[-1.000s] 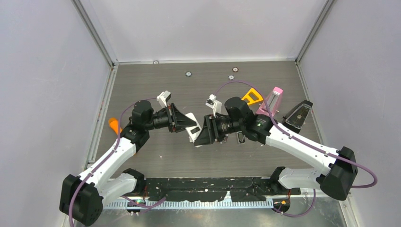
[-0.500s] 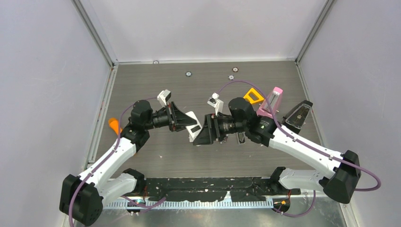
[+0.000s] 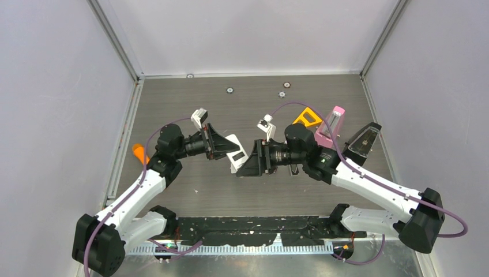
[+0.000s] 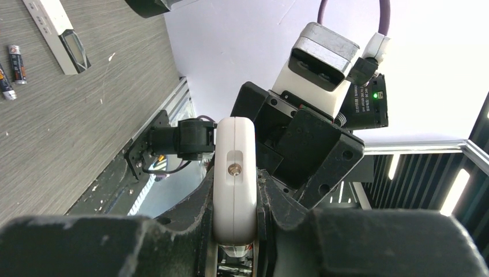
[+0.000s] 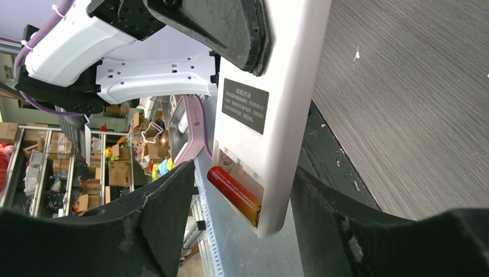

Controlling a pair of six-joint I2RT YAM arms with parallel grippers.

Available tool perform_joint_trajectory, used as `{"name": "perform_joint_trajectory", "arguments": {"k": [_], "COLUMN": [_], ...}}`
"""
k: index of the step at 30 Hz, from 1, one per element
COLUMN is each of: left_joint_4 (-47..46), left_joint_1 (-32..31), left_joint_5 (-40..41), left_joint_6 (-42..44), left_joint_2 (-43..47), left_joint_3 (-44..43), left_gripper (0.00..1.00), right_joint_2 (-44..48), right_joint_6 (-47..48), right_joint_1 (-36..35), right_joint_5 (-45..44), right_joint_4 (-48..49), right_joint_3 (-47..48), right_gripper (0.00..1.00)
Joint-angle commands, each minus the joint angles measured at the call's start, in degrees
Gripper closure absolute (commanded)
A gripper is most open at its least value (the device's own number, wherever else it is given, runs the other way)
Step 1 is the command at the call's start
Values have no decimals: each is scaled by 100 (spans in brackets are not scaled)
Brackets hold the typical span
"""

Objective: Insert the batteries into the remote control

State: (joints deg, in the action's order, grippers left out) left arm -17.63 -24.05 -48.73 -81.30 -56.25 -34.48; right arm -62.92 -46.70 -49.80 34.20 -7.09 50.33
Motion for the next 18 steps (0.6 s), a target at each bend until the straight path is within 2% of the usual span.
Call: {"name": "perform_joint_trajectory", "arguments": {"k": [1,9,18], "left_joint_4": [-709,-903,-905], "left_joint_1": [-20,-20,-16], "left_joint_5": [-129,-155,-154], "left_joint_6": [-214,-253,-273], "left_joint_2": [134,181,184], "left_joint_3": [63,88,99], "left_gripper": [100,100,100], "right_joint_2": [267,312,292], "right_joint_6": [-221,-363,-603], "right_joint_1": [-20,38,170], "right_joint_5": [-17,-83,55], "right_joint_4": [529,546,672], "right_joint_3": [-21,-70,-212], "right_gripper": [36,32,55]}}
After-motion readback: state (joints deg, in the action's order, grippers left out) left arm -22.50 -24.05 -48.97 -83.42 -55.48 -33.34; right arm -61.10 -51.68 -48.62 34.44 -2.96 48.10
